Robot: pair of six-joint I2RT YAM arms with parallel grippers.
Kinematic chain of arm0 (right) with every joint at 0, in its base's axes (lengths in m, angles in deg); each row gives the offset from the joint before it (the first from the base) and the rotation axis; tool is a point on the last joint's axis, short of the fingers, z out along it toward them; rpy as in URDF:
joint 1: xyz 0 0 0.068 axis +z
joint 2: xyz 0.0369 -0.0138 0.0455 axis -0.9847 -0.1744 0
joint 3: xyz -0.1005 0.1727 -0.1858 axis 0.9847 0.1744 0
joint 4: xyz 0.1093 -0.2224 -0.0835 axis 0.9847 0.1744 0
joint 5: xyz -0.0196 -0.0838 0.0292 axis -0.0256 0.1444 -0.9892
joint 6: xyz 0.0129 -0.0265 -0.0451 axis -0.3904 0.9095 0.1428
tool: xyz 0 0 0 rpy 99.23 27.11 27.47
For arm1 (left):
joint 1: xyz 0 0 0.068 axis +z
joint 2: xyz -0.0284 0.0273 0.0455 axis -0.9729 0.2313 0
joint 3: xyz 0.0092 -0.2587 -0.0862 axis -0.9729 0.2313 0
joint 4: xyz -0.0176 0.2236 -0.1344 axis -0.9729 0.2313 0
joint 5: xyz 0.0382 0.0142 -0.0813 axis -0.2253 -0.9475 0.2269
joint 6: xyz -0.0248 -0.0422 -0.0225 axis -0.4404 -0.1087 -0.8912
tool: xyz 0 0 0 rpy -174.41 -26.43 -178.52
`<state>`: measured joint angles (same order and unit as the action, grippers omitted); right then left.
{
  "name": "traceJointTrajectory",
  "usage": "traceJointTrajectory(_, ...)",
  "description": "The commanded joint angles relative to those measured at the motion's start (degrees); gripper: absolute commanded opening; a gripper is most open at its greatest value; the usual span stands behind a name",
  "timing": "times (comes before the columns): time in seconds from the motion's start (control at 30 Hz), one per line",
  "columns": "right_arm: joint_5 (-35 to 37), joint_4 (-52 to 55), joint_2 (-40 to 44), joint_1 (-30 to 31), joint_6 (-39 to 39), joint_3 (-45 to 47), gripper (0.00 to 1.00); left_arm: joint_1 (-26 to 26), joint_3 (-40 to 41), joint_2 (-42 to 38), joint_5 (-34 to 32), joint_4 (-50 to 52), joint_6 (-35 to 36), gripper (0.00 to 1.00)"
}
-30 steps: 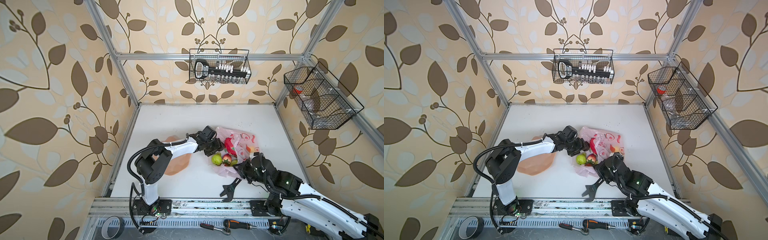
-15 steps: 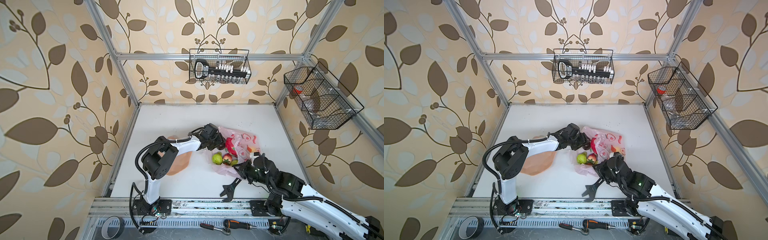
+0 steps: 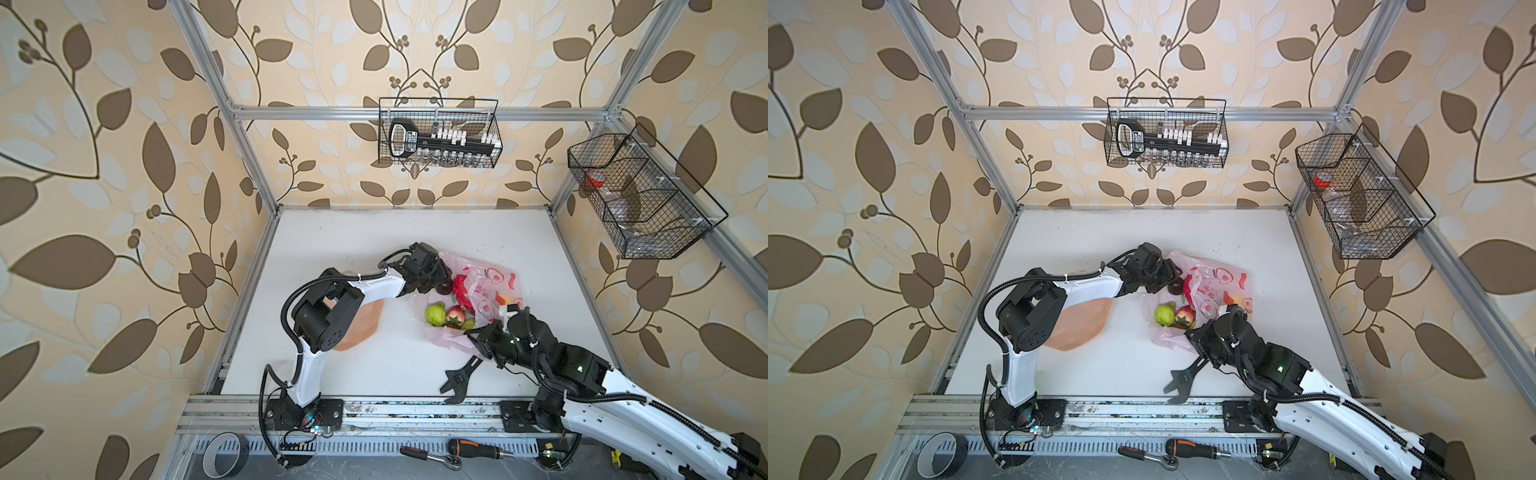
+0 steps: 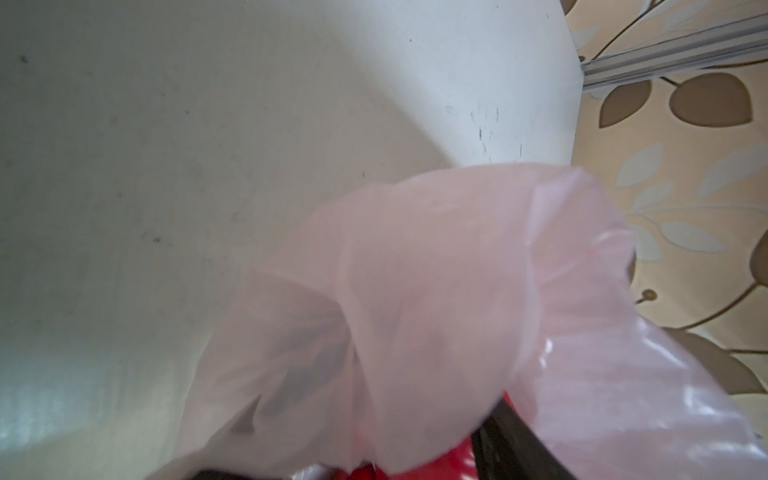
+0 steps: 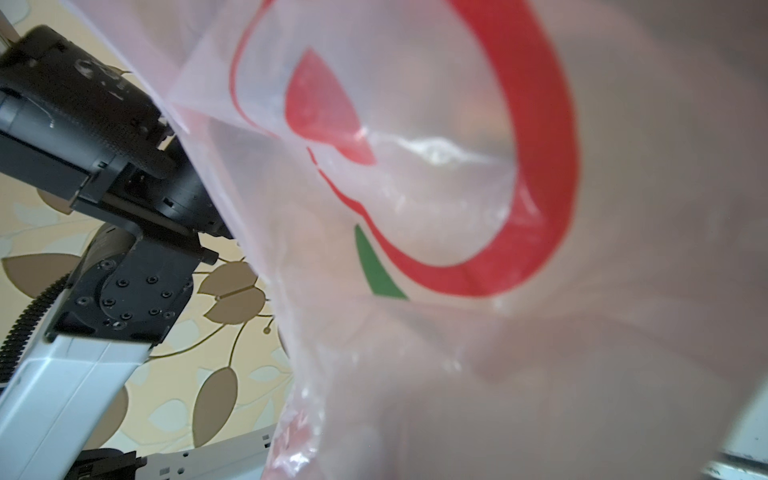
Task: Place the fruits into the plastic bag
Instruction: Pick up the plastic bag from the center of the table.
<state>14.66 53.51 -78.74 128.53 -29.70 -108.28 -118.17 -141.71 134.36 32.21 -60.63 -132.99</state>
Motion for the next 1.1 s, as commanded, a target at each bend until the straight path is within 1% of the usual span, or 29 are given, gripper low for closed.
traceJointTrajectory(0.0, -0.82, -0.57, 0.48, -0.06, -0.51, 1.32, 0.00, 0.26, -3.82, 0.77, -1.50, -3.49, -0.40, 0.64)
traceJointTrajectory(0.1, -0.69, -0.76, 0.49, -0.11, -0.50, 1.29, 0.00, 0.24, -6.80, 2.31, -0.33, -1.64, -0.24, 0.59)
traceJointTrajectory(0.17, -0.73, -0.89, 0.53, -0.12, -0.34, 1.29, 0.00, 0.19, -7.15, 2.55, -0.40, -1.02, -0.20, 0.54)
traceJointTrajectory(0.43, -0.90, -2.00, 0.62, -0.15, -0.47, 1.90, 0.00, 0.26, -7.45, 2.23, 0.02, -0.05, 0.47, 0.25)
traceJointTrajectory(0.57, -0.91, -2.12, 0.62, -0.17, -0.34, 1.88, 0.00, 0.40, -7.40, 0.87, 0.28, 1.12, 1.73, 0.13)
traceJointTrajectory(0.67, -0.89, -1.71, 0.98, -0.71, 0.11, 1.58, 0.00, 0.73, -7.33, -0.70, 1.02, 2.28, 3.14, 0.01)
traceJointTrajectory(0.83, -3.08, -0.77, 2.58, -4.37, 1.68, 1.32, 0.00, 1.40, -6.82, -4.75, 1.82, 4.99, 5.33, 0.00)
traceJointTrajectory(1.0, -9.07, 0.63, 2.83, -11.71, 5.78, -0.31, 0.00, 3.12, -5.16, -9.62, 3.19, 5.22, 5.15, 0.00)
traceJointTrajectory(1.07, -12.14, 1.22, 2.12, -15.17, 7.85, -1.48, 0.00, 3.88, -5.68, -11.22, 3.86, 5.85, 5.24, 0.00)
